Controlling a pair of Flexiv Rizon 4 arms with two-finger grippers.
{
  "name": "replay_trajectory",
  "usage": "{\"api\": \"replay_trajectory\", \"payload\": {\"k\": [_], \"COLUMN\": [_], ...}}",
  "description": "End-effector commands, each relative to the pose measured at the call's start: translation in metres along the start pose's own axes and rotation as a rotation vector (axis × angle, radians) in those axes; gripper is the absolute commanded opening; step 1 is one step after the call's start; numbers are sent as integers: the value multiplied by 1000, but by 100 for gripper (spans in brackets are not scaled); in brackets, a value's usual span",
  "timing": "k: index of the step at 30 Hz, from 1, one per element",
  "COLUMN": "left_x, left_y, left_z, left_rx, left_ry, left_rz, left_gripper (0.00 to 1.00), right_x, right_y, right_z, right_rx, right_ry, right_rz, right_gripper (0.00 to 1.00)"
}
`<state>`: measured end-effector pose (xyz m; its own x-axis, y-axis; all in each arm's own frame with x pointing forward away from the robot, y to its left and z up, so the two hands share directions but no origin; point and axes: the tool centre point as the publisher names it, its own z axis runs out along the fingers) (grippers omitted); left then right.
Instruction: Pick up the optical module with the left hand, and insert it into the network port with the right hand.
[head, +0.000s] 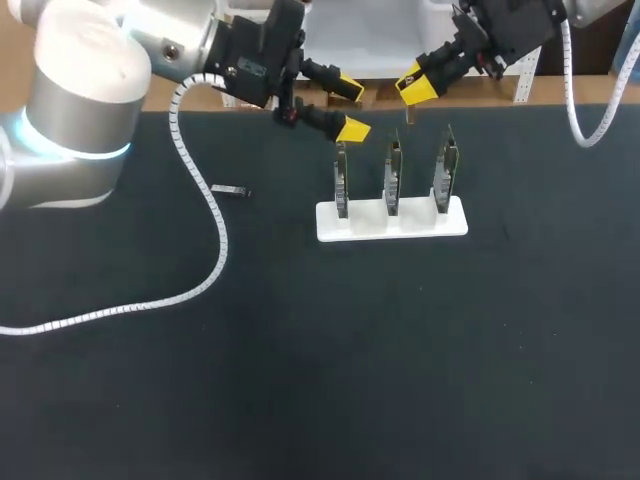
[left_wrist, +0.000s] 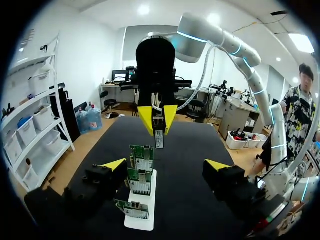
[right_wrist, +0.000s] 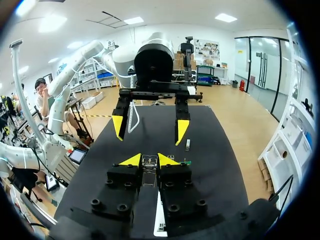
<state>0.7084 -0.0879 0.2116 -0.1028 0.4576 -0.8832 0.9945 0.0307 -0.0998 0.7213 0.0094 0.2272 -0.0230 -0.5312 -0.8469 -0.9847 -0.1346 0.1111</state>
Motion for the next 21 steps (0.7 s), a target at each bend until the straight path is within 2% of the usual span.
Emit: {"api": "replay_trajectory", "payload": {"k": [1, 11, 21], "left_x": [1, 1, 1], "left_y": [-3, -3, -3], "left_z": [-1, -1, -1], "left_rx": [-8, -8, -8], "left_ry": [-1, -1, -1], "left_rz": [-1, -1, -1], "left_gripper": [100, 100, 100], "right_x": [0, 1, 25], "right_y": [-1, -3, -15], "right_z": [0, 10, 29], "right_rx": [-1, -9, -42], "right_ry": [0, -23, -3], "right_rz": [0, -4, 38], "right_gripper": [0, 0, 0]}}
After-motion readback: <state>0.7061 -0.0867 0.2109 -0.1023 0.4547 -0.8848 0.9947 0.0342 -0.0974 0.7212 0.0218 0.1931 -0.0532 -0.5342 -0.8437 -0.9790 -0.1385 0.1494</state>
